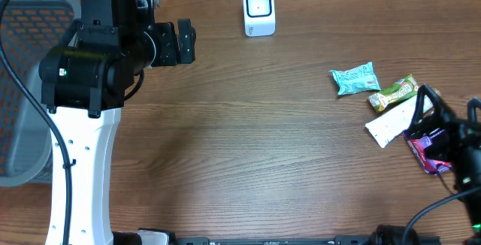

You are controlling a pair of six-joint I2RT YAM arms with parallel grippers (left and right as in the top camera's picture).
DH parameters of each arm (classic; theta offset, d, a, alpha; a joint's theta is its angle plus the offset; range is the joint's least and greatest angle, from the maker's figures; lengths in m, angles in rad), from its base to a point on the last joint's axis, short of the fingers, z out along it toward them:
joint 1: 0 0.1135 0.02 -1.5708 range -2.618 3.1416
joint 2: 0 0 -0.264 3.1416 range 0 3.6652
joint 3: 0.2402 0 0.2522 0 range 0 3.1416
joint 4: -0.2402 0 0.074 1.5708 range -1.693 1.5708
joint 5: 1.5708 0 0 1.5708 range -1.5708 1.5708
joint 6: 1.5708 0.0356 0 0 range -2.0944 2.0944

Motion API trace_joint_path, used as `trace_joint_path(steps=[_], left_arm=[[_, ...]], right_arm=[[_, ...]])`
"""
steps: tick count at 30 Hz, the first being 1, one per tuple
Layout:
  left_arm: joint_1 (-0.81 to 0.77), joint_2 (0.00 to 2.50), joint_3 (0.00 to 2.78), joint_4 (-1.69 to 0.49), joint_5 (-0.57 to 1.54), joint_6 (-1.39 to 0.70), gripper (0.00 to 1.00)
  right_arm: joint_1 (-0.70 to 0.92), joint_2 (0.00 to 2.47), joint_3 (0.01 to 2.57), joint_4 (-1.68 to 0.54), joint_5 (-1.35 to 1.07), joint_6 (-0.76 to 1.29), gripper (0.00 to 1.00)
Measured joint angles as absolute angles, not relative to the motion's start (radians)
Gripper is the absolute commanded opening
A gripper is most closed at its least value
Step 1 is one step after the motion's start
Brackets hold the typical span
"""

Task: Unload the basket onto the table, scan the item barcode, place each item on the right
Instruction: 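Carry the green-yellow pouch right and release it beside the tube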

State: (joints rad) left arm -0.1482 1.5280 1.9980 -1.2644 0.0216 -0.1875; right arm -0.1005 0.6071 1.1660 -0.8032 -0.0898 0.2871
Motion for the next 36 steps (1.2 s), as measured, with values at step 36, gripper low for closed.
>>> trace_joint_path(steps=[36], left_arm=[[-0.148, 1.528, 1.998, -1.264, 0.021, -0.188, 1.00]], right_arm=[[0.080, 0.015, 0.019, -0.089, -0.007, 0.107, 1.00]])
